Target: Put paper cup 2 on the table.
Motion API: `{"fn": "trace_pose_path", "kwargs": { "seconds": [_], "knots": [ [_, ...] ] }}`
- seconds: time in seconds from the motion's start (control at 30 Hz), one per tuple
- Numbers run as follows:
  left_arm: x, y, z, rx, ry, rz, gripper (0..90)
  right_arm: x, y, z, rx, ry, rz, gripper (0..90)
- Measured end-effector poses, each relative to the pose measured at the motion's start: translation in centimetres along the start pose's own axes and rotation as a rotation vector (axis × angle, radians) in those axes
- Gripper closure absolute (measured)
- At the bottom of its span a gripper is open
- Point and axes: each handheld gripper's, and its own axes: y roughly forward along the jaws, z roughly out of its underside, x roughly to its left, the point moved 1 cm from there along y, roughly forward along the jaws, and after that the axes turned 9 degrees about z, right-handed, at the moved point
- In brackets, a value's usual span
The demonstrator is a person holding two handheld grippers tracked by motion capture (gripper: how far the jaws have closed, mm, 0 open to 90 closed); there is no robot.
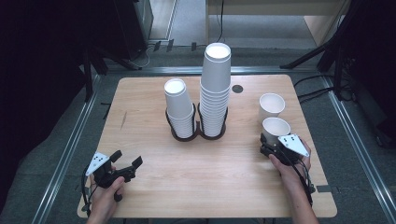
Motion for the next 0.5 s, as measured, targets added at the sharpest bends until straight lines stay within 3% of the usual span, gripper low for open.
{"fn": "trace_pose_path", "kwargs": {
  "seconds": [0.17, 0.23, 0.4, 0.5],
  "knots": [
    [0.04, 0.01, 0.01, 0.003, -0.003, 0.000, 1.9, -0.02, -0.29, 0.04, 0.011, -0.004, 0.010, 15.6],
    [0.04, 0.01, 0.02, 0.003, -0.002, -0.001, 1.9, -0.14, -0.44, 0.05, 0.016, -0.002, 0.044, 15.3],
    [-0.04, 0.05, 0.01, 0.004, 0.000, 0.000, 1.9, -0.89, -0.56, 0.19, 0.025, 0.059, 0.063, 15.1],
    [-0.04, 0.12, 0.03, 0.007, 0.001, 0.002, 1.9, -0.97, -0.63, 0.27, 0.021, 0.061, 0.063, 14.9]
  ]
}}
